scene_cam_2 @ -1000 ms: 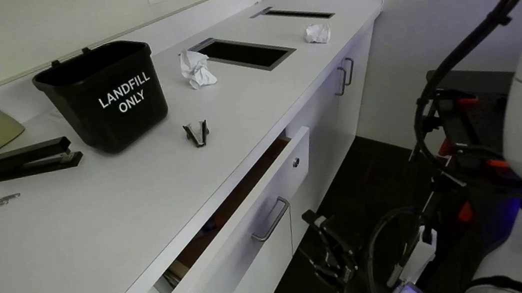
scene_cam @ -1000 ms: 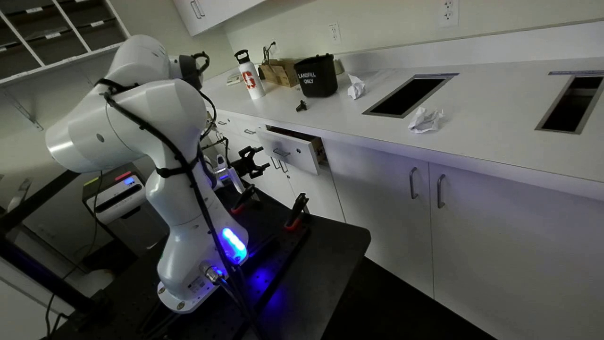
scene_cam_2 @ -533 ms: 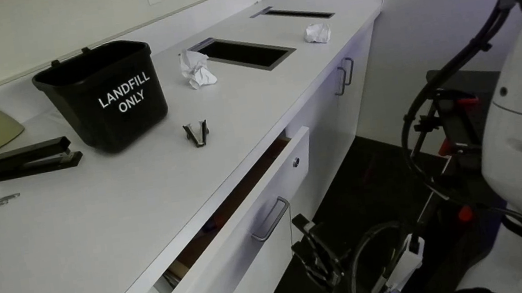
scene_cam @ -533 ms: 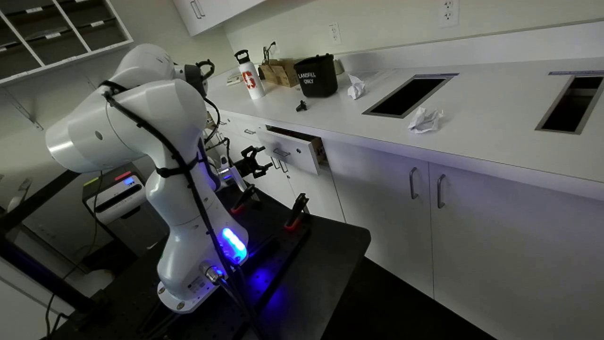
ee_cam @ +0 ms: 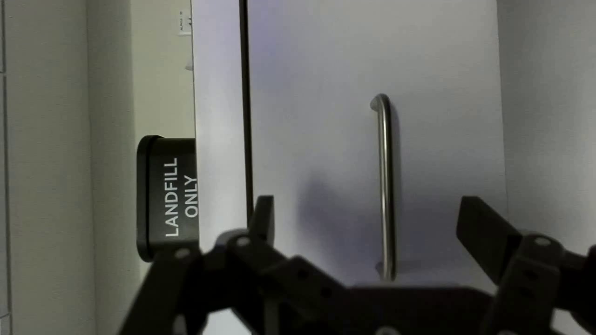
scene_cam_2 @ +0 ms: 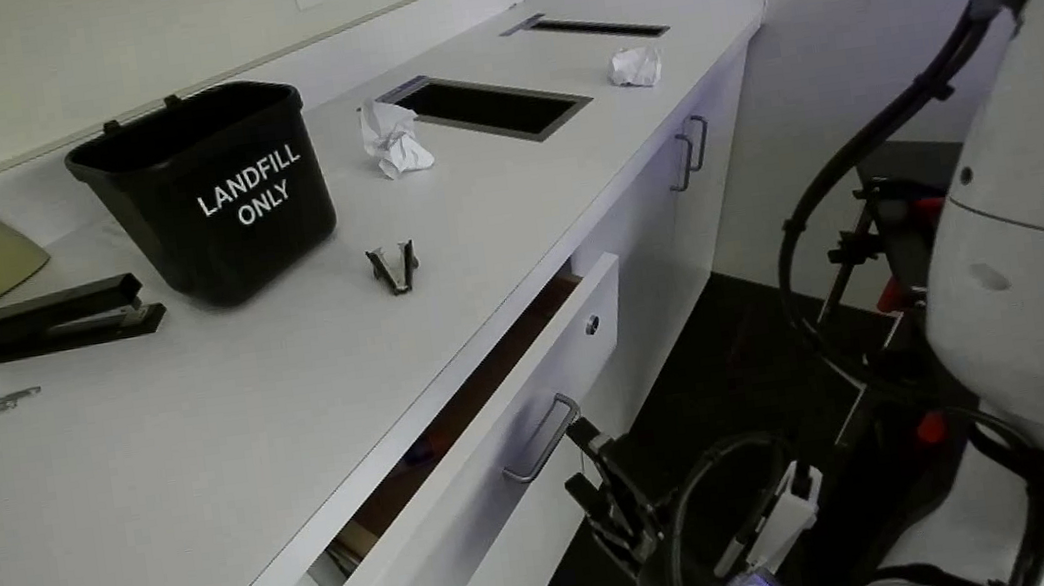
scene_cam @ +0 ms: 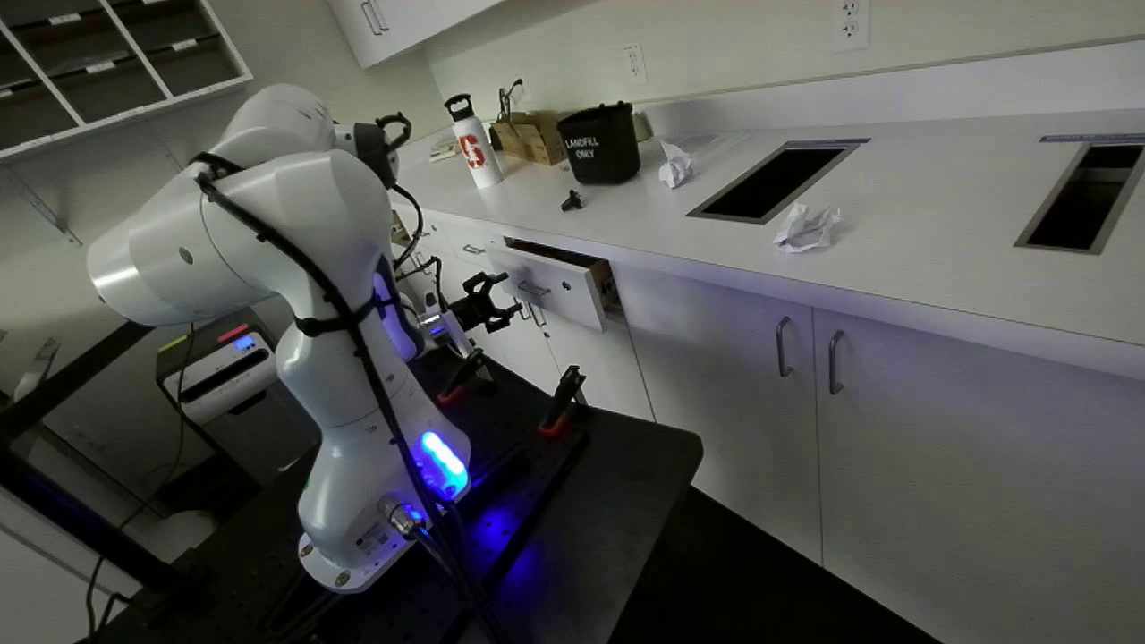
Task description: Open the drawer
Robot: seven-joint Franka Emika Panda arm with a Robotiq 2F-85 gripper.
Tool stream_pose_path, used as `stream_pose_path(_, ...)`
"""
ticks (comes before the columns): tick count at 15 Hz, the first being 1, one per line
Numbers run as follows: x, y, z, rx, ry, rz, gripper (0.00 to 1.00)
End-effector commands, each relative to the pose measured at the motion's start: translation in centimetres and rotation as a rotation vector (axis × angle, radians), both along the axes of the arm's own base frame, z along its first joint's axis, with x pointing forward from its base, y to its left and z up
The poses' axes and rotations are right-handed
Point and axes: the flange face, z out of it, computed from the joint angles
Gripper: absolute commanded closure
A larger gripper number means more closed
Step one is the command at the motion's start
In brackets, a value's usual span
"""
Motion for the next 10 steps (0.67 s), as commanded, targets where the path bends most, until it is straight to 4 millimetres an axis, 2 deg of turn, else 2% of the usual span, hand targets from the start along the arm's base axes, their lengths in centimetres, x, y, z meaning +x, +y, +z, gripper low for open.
stream_pose_path(1,2.6,-0.3,-0.8,-0.018,0.02,0.008,0.0)
stream_pose_path(4,4.1,-0.8,-1.4,-0.041,0.03,0.018,0.0)
stream_pose_path(5,4.5,-0.9,-1.5,-0.051,0.024,0.015,0.23)
stream_pose_path(6,4.9,-0.9,-1.7,-0.054,0.021,0.018,0.26)
stream_pose_path(10,5.3,-0.8,-2.2,-0.068,0.024,0.011,0.57)
